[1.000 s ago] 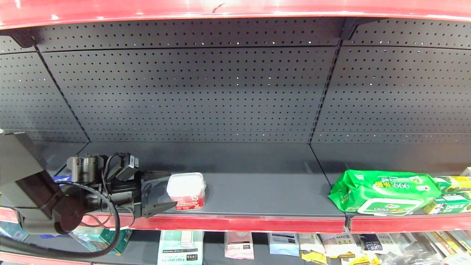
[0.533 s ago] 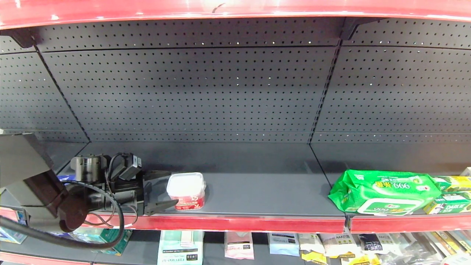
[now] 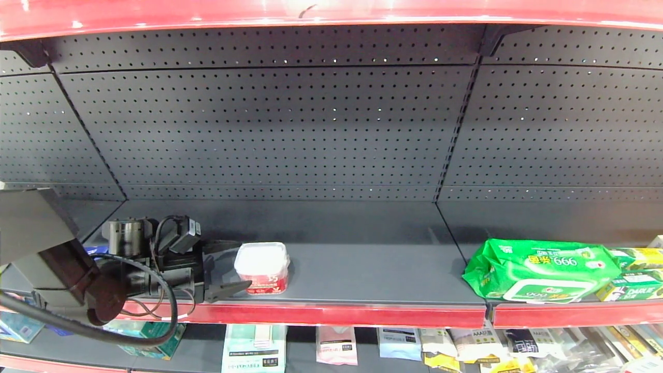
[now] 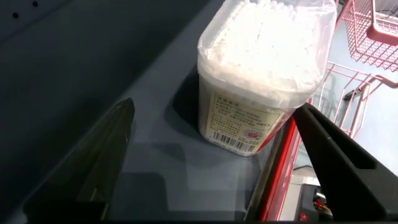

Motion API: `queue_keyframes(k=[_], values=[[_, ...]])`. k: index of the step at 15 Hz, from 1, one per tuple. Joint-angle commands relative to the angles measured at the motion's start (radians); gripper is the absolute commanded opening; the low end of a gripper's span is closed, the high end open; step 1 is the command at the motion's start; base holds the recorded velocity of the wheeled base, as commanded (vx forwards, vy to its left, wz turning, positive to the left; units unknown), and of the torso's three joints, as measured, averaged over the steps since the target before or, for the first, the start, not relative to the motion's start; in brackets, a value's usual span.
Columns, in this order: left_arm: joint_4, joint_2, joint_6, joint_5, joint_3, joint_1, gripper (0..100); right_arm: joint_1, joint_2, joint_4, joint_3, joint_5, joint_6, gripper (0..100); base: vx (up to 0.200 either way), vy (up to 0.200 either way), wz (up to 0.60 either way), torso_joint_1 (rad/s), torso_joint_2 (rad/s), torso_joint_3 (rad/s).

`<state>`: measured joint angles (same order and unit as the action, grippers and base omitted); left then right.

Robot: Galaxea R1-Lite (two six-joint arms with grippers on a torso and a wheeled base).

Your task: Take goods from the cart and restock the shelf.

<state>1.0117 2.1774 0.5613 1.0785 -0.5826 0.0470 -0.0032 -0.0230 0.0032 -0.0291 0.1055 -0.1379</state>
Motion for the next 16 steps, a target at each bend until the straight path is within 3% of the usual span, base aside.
queue_keyframes(k=[1, 16], values=[[0.001, 0.002, 0.0, 0.0, 0.0, 0.001, 100, 0.0, -0.003, 0.001, 0.0, 0.0, 0.0, 0, 0.0, 0.0, 0.0, 0.0, 0.0, 0.0], [0.03, -0.008, -0.003, 0.018, 0.015, 0.001, 100, 0.0, 0.005, 0.001, 0.0, 0.0, 0.0, 0, 0.0, 0.0, 0.0, 0.0, 0.0, 0.0]])
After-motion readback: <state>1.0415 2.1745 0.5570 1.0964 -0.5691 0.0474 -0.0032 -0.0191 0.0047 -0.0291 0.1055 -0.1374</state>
